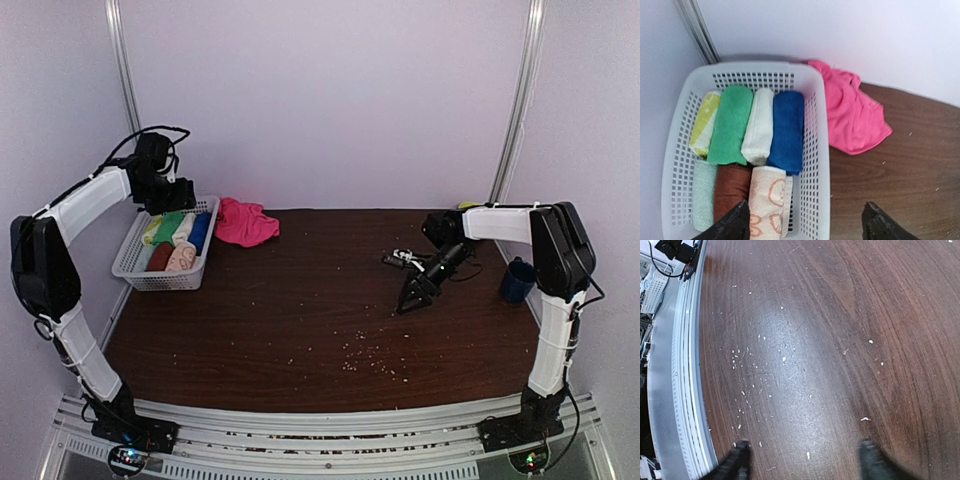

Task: Roll the towels
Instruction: Adjust the towel in the bin, then move the towel to the center of the board, then wipe the center of the board with the towel.

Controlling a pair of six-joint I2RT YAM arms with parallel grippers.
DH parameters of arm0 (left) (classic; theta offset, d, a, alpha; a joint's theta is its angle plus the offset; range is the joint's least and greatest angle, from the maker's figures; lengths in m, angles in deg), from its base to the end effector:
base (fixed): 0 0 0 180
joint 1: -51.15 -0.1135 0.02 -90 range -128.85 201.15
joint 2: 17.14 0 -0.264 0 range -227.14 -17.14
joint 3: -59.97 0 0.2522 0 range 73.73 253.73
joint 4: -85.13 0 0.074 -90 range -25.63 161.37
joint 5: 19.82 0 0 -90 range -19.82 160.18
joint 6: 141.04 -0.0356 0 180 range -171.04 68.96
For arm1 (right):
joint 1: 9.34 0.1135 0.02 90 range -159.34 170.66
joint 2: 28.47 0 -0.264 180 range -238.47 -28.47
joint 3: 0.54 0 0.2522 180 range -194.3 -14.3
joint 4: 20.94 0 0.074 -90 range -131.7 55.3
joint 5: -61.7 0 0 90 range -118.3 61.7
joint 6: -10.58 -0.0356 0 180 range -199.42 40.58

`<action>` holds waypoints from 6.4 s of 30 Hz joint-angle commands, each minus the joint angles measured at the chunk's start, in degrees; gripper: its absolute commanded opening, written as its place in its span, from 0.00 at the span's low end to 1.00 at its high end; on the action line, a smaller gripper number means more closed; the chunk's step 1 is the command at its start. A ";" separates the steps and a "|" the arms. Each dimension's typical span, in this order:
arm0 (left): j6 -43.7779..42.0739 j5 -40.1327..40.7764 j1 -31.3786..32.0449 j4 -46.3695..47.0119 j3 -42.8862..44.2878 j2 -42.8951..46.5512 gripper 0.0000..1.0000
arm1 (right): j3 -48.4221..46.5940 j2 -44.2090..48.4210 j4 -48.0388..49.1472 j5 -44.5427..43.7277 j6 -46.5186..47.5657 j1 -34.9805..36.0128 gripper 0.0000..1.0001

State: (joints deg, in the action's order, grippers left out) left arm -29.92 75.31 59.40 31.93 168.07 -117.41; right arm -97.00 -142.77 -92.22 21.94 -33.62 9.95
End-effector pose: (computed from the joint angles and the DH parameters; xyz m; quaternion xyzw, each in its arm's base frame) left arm 0.3902 -0.0534 0.3297 -0.1205 0.9165 -0.0561 0.3774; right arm 0.3404 0.1481 0.1801 -0.4898 0.7615 0.4116 0.1041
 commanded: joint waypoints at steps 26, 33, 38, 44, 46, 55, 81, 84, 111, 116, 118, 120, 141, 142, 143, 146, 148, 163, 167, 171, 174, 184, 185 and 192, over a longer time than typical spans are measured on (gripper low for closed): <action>1.82 5.57 14.00 -0.10 14.16 -25.13 0.98 | 14.42 17.73 34.48 -22.63 -20.76 -1.07 1.00; 2.86 7.63 11.12 -0.33 9.37 -23.94 0.98 | 14.14 17.06 34.15 -21.91 -20.67 -1.28 1.00; 2.88 8.27 8.66 0.28 5.96 -22.34 0.98 | 14.14 17.16 34.06 -21.44 -20.83 -1.36 1.00; 0.47 5.85 8.05 3.70 4.61 -21.30 0.98 | 14.35 17.39 34.38 -21.76 -20.93 -1.45 1.00; -1.18 4.41 8.78 6.36 4.47 -20.87 0.98 | 14.85 17.78 35.19 -22.49 -20.61 -1.47 1.00; -6.72 2.17 12.08 11.60 14.17 -28.92 0.98 | 19.03 21.14 39.63 -18.50 -20.61 -4.02 1.00; -13.37 -3.11 12.76 15.16 26.24 -45.55 0.36 | 18.54 22.26 37.68 -15.09 -18.73 -5.75 1.00; -13.69 -3.71 12.71 14.75 26.26 -46.14 0.21 | 18.62 22.65 37.82 -15.13 -18.73 -5.75 1.00; -7.32 -13.20 39.99 16.92 -3.95 -23.54 0.00 | 32.97 42.28 53.98 -13.64 -12.50 -5.93 1.00; -1.12 -15.37 43.81 24.06 -11.05 -16.92 0.42 | 33.51 41.35 50.83 -10.24 -6.06 -5.84 0.97; 0.82 -15.08 43.96 26.34 -13.73 -13.12 0.55 | 33.66 41.12 50.13 -8.80 -4.94 -5.72 0.96; 1.97 -12.85 43.96 27.75 -16.45 -8.96 0.68 | 34.04 41.02 49.99 -8.30 -3.84 -5.41 0.96; -18.33 -4.16 28.94 23.51 -29.54 -0.63 0.91 | 33.80 39.03 49.39 -9.23 -4.10 -2.61 0.92; -19.38 -2.97 28.98 22.65 -28.47 -1.97 0.89 | 33.68 38.94 49.22 -9.04 -3.99 -2.55 0.92; -20.53 -2.22 28.91 22.09 -27.75 -3.04 0.88 | 33.53 38.85 49.03 -8.90 -4.09 -2.58 0.92; -23.39 -0.85 28.93 20.58 -26.37 -5.04 0.81 | 33.41 38.79 48.74 -8.59 -4.07 -2.59 0.92; -24.90 -0.69 28.95 20.79 -26.40 -5.12 0.79 | 33.31 38.76 48.49 -8.12 -4.05 -2.59 0.92; -38.77 8.67 29.44 17.99 -22.79 -9.59 0.69 | 32.16 38.18 46.24 -6.73 -3.59 -2.11 0.91; -41.09 9.16 29.40 19.33 -23.58 -9.31 0.66 | 32.09 37.95 46.09 -6.50 -3.69 -2.15 0.91; -43.38 11.13 29.60 19.46 -23.36 -10.70 0.53 | 31.85 37.51 45.76 -6.15 -3.91 -2.17 0.91; -44.50 11.24 29.74 19.41 -23.01 -11.78 0.47 | 31.75 37.47 45.61 -6.16 -3.91 -2.15 0.91; -45.77 11.15 29.96 19.49 -21.72 -13.18 0.32 | 31.22 36.79 44.87 -5.96 -4.05 -2.06 0.90; -45.77 11.43 30.02 19.45 -21.59 -13.27 0.32 | 31.20 36.80 44.79 -5.99 -3.98 -2.14 0.90; -46.42 12.09 30.66 19.53 -21.15 -13.36 0.32 | 31.04 36.56 44.45 -5.99 -3.66 -2.06 0.89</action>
State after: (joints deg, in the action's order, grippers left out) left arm -75.29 86.13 89.47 50.29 145.39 -129.76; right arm -64.00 -105.68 -46.99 15.36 -37.36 7.42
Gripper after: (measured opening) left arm 0.320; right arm 0.893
